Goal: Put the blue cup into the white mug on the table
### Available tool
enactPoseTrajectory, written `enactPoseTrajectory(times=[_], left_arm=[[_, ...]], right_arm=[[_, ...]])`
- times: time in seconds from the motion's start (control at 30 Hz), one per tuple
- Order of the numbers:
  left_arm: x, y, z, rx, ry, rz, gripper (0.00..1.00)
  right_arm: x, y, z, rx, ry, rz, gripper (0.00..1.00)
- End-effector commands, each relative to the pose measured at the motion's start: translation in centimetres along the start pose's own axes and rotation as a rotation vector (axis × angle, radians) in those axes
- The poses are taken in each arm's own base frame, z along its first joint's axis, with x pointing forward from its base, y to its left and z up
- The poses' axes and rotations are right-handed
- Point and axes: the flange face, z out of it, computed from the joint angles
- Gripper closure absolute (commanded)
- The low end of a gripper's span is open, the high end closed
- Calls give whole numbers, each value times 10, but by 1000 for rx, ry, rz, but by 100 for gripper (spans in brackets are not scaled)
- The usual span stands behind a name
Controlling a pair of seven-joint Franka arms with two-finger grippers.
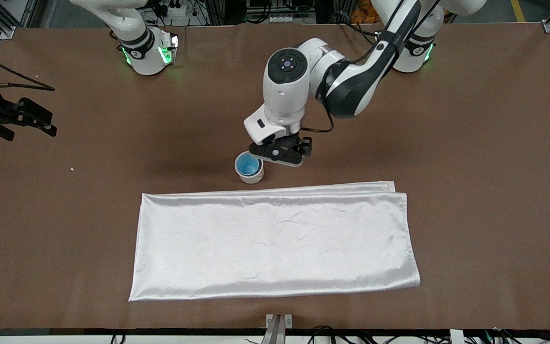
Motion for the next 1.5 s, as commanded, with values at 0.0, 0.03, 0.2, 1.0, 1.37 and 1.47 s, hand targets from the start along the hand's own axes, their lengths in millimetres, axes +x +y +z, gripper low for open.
enactPoseTrajectory(times=[0.0, 0.03, 0.2, 1.0, 1.37, 1.47], left_arm=[[8, -49, -42, 72, 28, -57, 0], [9, -57, -51, 76, 35, -65, 0], [14, -90, -82, 94, 49, -115, 0], [30, -328, -171, 127, 49, -311, 0], [27, -397, -171, 125, 25, -332, 0], [25, -406, -170, 118, 19, -329, 0]], right_arm=[[0, 2, -4, 21, -1, 20, 0], [-1, 2, -4, 22, -3, 19, 0], [0, 3, -4, 22, -3, 21, 0], [-1, 8, 0, -54, -20, 15, 0], [-1, 6, 1, -53, -26, 11, 0], [0, 4, 3, -53, -27, 9, 0]])
